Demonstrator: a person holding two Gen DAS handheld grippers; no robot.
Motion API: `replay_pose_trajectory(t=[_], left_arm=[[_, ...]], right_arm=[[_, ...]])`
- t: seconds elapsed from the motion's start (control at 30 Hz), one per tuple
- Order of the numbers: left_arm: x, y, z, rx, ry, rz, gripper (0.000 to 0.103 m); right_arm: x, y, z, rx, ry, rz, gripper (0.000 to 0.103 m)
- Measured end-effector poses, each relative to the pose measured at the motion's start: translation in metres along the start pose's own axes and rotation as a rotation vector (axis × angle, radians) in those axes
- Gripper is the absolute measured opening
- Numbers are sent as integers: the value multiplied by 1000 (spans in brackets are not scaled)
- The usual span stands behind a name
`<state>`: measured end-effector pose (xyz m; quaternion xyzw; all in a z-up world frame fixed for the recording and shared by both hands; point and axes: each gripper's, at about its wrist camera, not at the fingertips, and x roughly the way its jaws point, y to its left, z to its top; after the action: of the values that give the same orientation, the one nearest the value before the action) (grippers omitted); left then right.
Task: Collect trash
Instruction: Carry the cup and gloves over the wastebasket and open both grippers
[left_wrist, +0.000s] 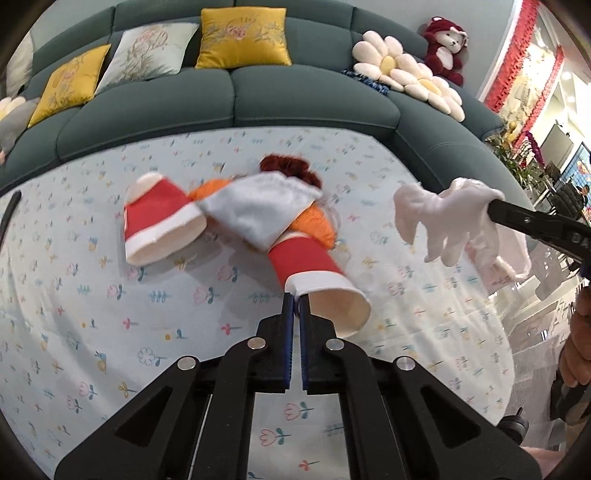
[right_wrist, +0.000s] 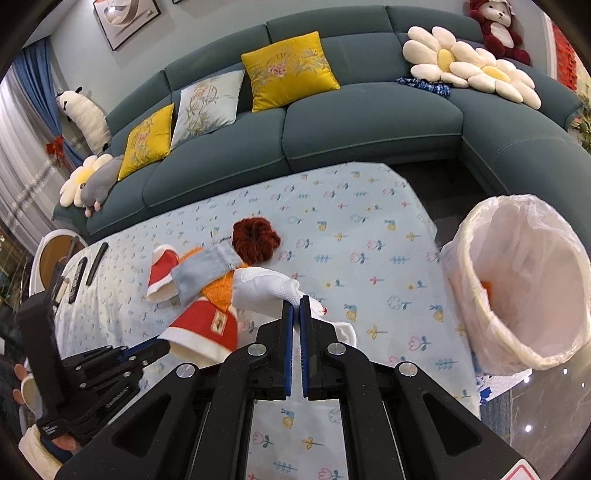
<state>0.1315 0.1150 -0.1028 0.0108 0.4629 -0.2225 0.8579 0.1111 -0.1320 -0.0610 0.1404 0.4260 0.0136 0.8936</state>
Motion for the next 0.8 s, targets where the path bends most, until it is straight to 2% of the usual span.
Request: replay_pose_trajectory(t=[0.37, 0.6, 0.8], left_arm=[[-25, -64, 50, 82, -72, -70, 3], [-21, -132, 83, 184, -109, -136, 3], [-3, -184, 99, 235, -104, -190, 3]], right_arm=[[-34, -25, 20, 13, -63, -45, 3], [-58, -70, 34, 47, -109, -109, 3], [-74, -112, 38, 87, -134, -173, 3]])
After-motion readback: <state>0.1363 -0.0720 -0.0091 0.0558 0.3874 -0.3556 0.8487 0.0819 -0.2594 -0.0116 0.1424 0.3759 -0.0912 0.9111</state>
